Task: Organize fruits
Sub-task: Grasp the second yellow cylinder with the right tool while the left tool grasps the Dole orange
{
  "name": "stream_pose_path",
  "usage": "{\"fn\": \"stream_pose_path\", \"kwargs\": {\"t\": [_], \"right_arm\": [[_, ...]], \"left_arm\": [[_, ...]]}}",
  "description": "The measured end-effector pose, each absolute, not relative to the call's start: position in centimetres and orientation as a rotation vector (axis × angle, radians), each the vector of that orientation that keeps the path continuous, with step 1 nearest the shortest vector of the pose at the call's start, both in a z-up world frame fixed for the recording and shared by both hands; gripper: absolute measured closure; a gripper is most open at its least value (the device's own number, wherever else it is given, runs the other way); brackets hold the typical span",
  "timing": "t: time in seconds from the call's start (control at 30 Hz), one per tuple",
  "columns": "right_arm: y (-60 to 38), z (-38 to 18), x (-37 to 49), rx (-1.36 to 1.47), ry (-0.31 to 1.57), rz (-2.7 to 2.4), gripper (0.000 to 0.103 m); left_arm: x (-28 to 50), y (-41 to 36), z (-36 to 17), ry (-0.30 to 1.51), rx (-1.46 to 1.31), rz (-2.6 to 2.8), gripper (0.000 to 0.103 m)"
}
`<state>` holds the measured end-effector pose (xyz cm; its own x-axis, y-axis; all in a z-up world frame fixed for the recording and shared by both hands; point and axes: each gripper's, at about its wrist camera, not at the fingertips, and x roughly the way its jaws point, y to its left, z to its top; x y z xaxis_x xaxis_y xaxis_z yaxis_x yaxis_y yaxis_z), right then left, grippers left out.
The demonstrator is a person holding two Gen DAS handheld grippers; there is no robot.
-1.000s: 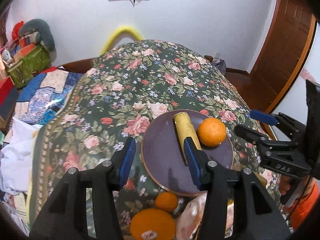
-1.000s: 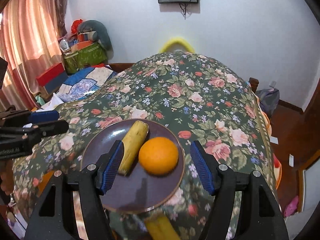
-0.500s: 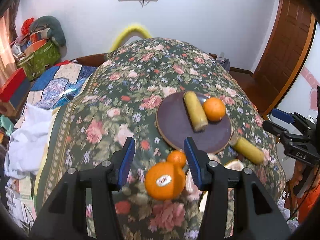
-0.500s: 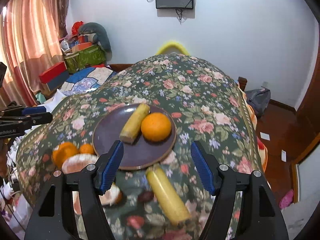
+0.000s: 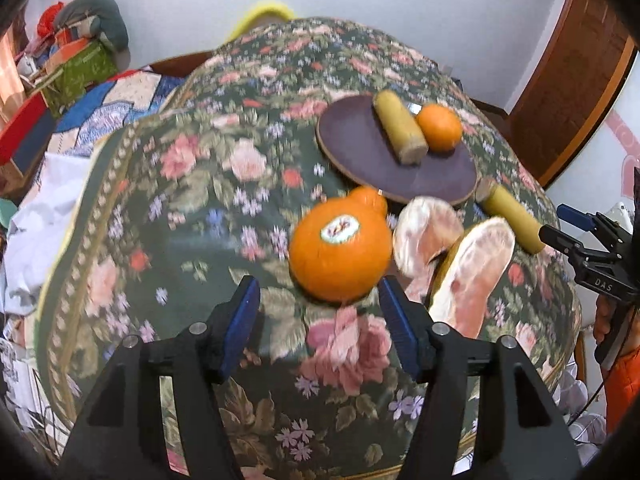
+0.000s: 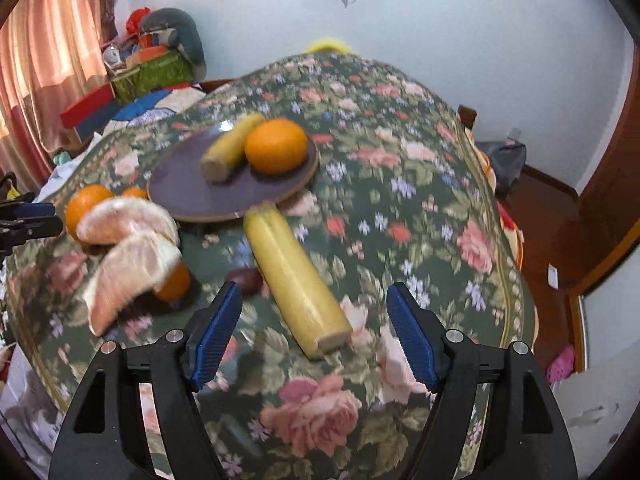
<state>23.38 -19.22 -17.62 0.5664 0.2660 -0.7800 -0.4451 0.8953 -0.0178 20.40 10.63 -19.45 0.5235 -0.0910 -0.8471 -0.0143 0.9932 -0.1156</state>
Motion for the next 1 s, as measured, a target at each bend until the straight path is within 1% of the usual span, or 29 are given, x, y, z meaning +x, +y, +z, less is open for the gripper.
{"fn": "stream_pose_path", "kwargs": {"t": [0.27,0.3,0.37,0.4,0.43,0.47,0.6,0.77,0.87,1.0], "right_arm": [[-19.5,-19.7,24.5,-0.213,0.924,0.435,0.032],[-19.4,-19.8,24.7,-0.208,0.929,0.442,0.034],[-19.3,-20.2,25.1,-0.203,0.946,0.451,0.045],[-19.2,-20.4,25.2,-0.197,0.957,0.461,0.047],[-19.1,-20.6,25.3,-0.188,0.966,0.474,0.053],[-19.1,-20.9,25.4,-0.176,0.98,0.49,0.056],[-19.0,-20.8,25.0,-0.181,0.971,0.491,0.058],[-19.4,-20.4,23.9,-0.166,0.982,0.513,0.067],[-19.4,-20.3,23.0,-0.172,0.988,0.522,0.07],[-19.4,-20.1,21.7,-0.176,0.996,0.529,0.071]], "left_arm": [[21.9,10.4,-22.0,1.08,-0.149,-0.073,0.041],[22.1,10.4,-22.2,1.082,-0.159,-0.081,0.041],[22.5,10.1,-22.3,1.078,-0.161,-0.089,0.041],[22.7,10.0,-22.4,1.075,-0.157,-0.09,0.041],[22.9,9.8,-22.4,1.073,-0.155,-0.09,0.041],[23.1,9.7,-22.4,1.072,-0.159,-0.089,0.041],[23.6,10.0,-22.5,1.058,-0.192,-0.087,0.041],[23.0,10.2,-22.5,1.038,-0.199,-0.079,0.041],[22.0,10.4,-22.1,1.033,-0.178,-0.059,0.042],[20.1,11.1,-21.7,1.034,-0.161,-0.044,0.042]]}}
